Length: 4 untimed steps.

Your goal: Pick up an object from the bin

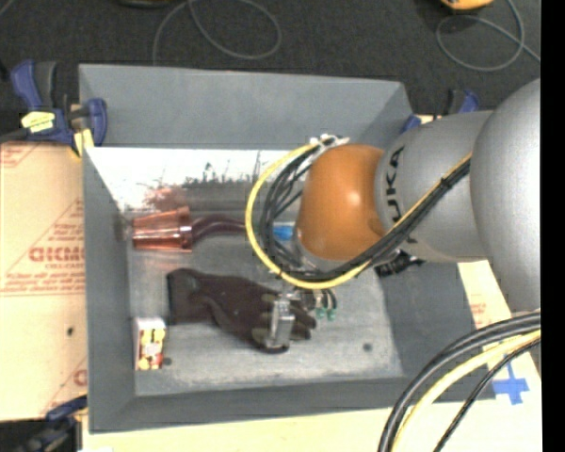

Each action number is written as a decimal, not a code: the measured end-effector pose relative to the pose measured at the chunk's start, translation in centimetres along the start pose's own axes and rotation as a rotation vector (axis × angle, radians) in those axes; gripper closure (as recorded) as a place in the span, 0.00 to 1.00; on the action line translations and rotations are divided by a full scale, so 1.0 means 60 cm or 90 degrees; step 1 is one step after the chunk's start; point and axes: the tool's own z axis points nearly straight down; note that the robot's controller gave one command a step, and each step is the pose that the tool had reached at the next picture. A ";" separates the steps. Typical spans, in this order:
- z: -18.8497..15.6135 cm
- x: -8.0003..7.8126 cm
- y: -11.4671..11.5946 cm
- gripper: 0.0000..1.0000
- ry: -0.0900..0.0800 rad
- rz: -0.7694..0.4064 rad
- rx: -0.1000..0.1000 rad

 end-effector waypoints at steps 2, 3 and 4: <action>0.066 0.025 -0.045 1.00 -0.002 0.052 0.000; -0.124 0.014 -0.054 1.00 -0.003 0.035 -0.001; -0.124 0.014 -0.054 1.00 -0.003 0.035 -0.001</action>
Offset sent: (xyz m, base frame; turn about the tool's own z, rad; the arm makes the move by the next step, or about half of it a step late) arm 0.0000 0.0000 0.0000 0.0000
